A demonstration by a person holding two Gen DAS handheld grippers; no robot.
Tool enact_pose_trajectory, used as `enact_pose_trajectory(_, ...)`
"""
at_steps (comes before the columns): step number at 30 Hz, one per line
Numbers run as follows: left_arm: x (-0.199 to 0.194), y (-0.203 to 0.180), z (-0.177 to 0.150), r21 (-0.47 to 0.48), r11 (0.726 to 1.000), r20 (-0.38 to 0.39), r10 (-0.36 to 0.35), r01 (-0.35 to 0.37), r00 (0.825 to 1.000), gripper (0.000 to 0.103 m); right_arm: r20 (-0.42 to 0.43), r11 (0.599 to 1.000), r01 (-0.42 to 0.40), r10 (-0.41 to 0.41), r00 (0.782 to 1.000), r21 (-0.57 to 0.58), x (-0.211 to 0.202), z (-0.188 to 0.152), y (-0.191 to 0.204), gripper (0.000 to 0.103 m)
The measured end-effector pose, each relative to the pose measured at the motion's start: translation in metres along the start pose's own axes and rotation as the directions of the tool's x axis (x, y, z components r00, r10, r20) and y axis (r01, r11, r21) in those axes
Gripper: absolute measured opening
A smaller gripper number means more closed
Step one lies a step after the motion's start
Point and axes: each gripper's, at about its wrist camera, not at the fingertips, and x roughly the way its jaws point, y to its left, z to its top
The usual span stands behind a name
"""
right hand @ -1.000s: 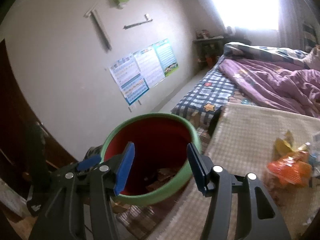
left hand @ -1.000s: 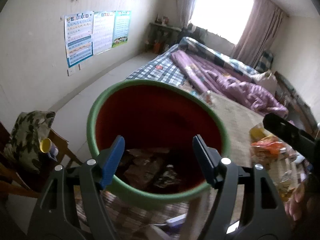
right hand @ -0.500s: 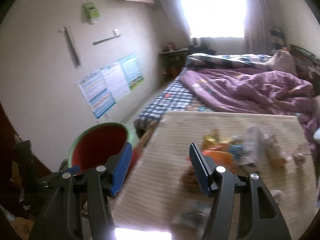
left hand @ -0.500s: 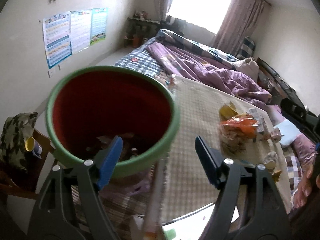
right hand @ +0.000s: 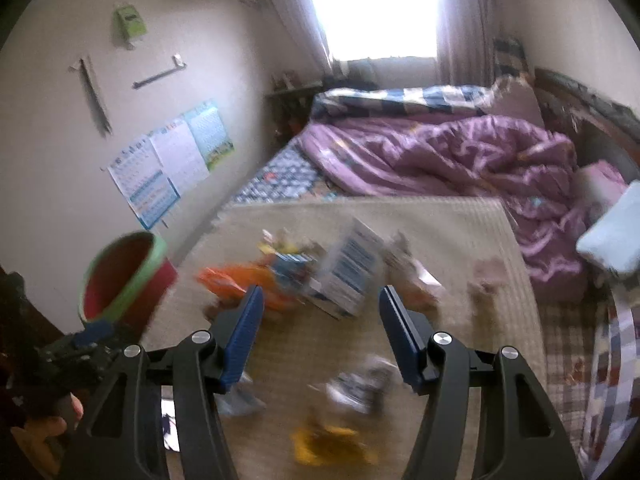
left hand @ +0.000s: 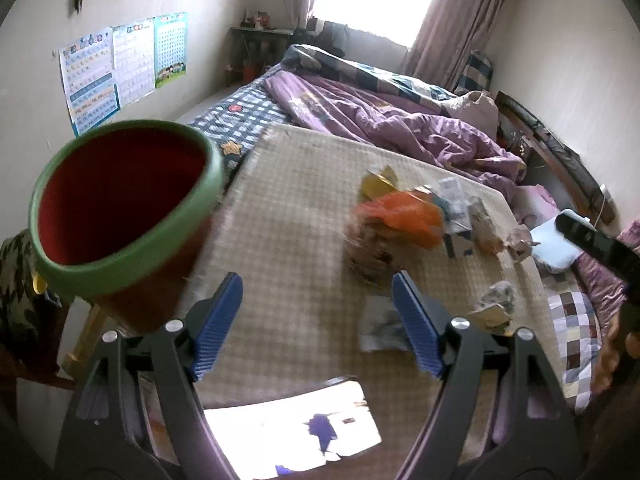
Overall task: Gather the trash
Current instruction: 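Grasp the silver wrapper with the right tool while the left tool approaches crumpled paper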
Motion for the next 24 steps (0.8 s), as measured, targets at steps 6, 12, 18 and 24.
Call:
enact_pose_trajectory(6, 0.01, -0.039, -0.013, -0.015, 1.0, -0.033, 0.009, -0.009, 0.999, 0.075, -0.124, 0.999, -0.035, 0.039, 0.991, 0.031, 0.011, -0.029, -0.042, 0.059)
enact_pose_trajectory(12, 0.024, -0.067, -0.021, -0.051, 0.998, -0.066, 0.02, -0.023, 0.998, 0.075, -0.256, 0.991, -0.111, 0.125, 0.959, 0.069, 0.031, -0.054, -0.05, 0.059)
enact_pose_trajectory(18, 0.03, -0.086, -0.027, -0.046, 0.998, -0.079, 0.038, -0.042, 0.996, 0.076, -0.301, 0.974, -0.184, 0.215, 0.929, 0.128, 0.056, -0.049, -0.052, 0.059)
enact_pose_trajectory(24, 0.039, -0.085, -0.03, -0.064, 0.994, -0.121, 0.084, -0.093, 0.989, 0.081, -0.342, 0.968, -0.187, 0.234, 0.91, 0.165, 0.072, -0.048, -0.059, 0.056)
